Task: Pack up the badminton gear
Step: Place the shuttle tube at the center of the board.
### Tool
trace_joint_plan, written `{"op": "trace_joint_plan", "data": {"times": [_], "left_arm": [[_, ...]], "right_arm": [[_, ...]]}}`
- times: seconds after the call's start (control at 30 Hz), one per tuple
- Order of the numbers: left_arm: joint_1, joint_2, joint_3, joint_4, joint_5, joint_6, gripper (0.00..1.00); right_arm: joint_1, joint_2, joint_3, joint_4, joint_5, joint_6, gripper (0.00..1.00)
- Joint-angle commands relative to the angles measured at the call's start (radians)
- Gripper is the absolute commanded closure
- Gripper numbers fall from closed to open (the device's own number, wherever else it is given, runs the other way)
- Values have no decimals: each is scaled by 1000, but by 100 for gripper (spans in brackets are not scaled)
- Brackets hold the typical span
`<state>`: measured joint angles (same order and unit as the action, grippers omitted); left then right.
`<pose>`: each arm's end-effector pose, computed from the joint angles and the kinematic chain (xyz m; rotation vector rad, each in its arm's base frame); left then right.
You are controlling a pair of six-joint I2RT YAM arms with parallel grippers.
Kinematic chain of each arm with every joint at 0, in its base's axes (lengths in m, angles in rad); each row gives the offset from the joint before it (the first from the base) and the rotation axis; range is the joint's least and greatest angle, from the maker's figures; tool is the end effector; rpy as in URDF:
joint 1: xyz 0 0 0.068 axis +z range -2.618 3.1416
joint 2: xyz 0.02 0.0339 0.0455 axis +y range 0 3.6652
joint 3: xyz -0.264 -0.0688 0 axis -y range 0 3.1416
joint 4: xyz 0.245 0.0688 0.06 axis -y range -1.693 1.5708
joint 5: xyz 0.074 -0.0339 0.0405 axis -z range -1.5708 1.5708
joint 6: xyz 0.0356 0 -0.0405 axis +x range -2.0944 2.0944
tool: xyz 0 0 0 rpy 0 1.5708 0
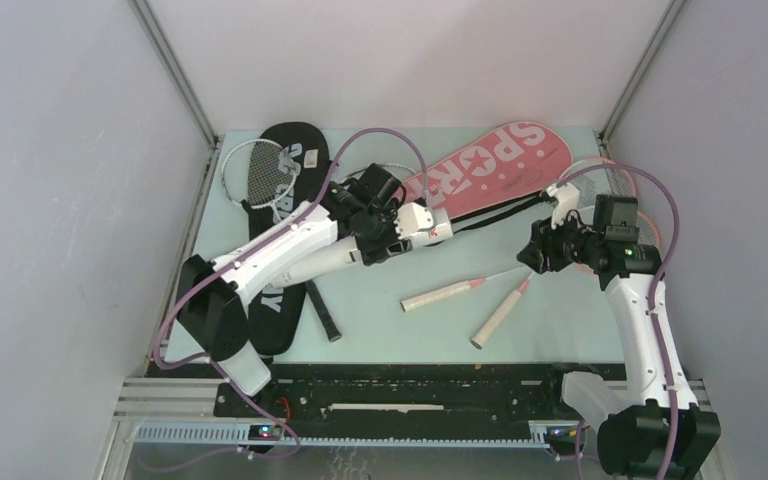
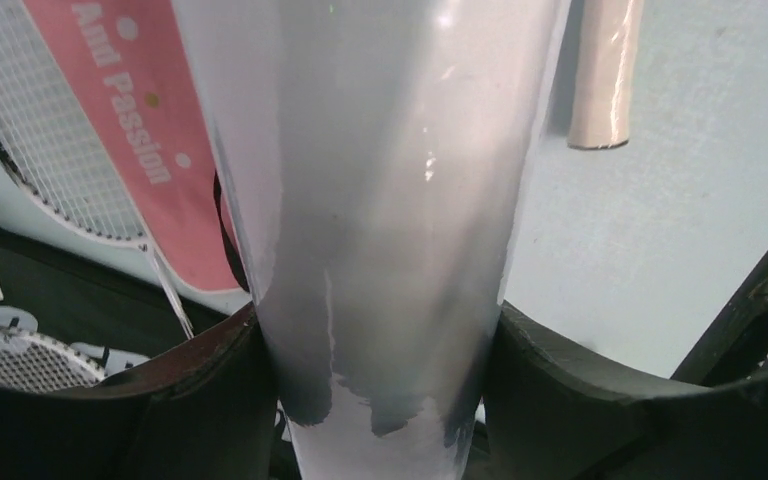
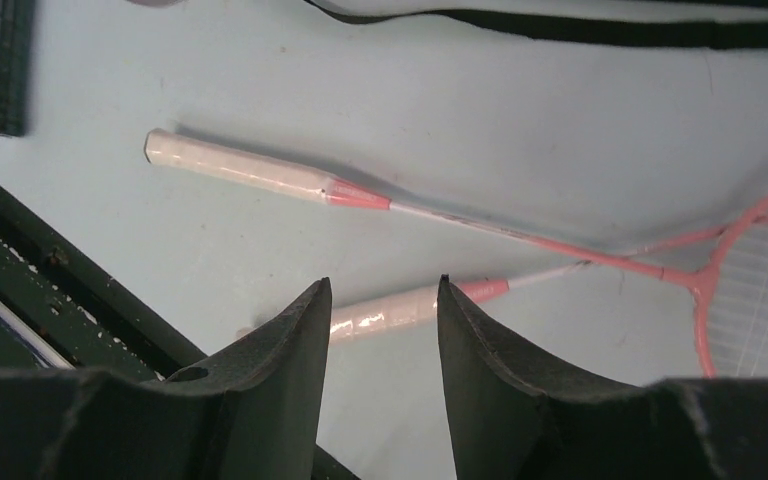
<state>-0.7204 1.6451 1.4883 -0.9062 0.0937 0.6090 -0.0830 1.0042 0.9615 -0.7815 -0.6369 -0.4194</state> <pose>0.2565 -0.2296 0.3021 1.6507 2.0544 -0.1614 0.1964 0.0049 0.3104 -0.6569 2.1492 0.4947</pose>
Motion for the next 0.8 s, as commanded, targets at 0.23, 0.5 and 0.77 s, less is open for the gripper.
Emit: {"op": "trace_joint_plan", "data": {"times": [0.23, 0.5, 0.77], "left_arm": [[269, -160, -223, 25, -206, 10, 42], [589, -295, -474, 161, -202, 70, 38], [717, -206, -477, 249, -192, 60, 34]], "right_arm": [[-29, 7, -30, 34, -48, 27, 49], [-29, 30, -30, 29, -52, 22, 49], [-28, 39, -29, 28, -52, 21, 48]]}}
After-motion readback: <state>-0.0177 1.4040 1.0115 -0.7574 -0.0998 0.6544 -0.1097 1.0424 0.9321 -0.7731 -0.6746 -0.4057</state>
